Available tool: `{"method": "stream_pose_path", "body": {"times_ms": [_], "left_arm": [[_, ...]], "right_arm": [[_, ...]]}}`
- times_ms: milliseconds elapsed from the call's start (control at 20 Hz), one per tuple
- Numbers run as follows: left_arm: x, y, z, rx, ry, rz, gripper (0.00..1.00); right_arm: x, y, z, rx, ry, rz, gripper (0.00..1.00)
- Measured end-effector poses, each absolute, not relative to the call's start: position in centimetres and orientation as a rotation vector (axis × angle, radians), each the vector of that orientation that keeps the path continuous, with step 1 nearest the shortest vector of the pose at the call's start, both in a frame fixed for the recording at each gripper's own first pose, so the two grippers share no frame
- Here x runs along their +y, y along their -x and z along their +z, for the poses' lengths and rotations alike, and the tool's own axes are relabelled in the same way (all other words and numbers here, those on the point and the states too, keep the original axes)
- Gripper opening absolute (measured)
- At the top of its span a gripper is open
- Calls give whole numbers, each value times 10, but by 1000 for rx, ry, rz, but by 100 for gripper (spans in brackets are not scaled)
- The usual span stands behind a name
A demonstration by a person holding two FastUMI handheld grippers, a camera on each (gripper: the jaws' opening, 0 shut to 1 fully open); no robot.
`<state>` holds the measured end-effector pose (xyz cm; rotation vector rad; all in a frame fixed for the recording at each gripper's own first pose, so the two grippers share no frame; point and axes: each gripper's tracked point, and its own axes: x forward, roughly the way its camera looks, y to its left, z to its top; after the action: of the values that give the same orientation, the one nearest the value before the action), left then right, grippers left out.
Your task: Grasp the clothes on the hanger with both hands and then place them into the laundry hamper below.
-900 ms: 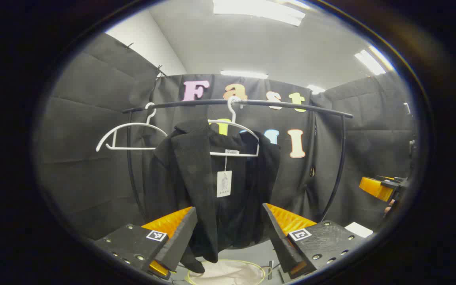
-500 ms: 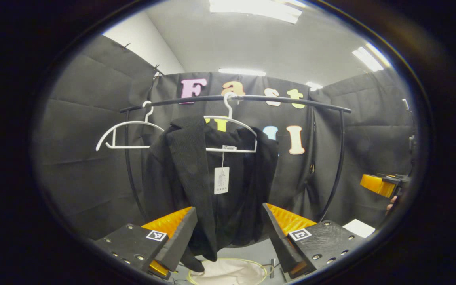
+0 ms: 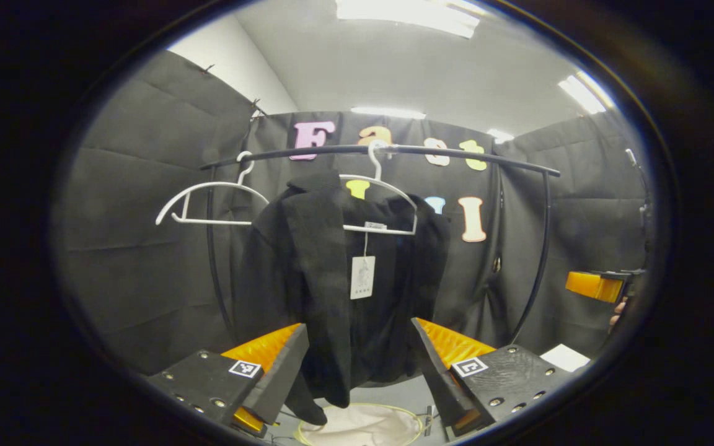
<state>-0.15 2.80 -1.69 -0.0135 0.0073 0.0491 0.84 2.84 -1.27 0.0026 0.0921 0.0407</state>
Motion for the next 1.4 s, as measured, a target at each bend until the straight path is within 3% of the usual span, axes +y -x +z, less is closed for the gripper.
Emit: {"method": "stream_pose_path", "body": {"times_ms": [650, 750, 800, 1000, 1050, 1100, 1400], "left_arm": [[56, -23, 9, 12, -14, 177, 95], [54, -32, 12, 27, -11, 201, 95], [54, -37, 12, 35, 1, 217, 95], [59, -57, 16, 50, 53, 307, 95], [59, -64, 16, 60, 66, 322, 95], [61, -70, 15, 70, 67, 350, 95], [75, -91, 29, 29, 46, 540, 95]], "right_arm": [[69, -59, -6, 98, 36, 118, 98], [87, -77, -7, 91, 29, 175, 93], [95, -88, -6, 85, 27, 205, 98], [123, -128, 1, 71, 19, 315, 98], [132, -138, 1, 82, -5, 348, 93], [140, -148, 0, 95, -29, 381, 98], [187, -205, -9, 125, -130, 564, 98]]}}
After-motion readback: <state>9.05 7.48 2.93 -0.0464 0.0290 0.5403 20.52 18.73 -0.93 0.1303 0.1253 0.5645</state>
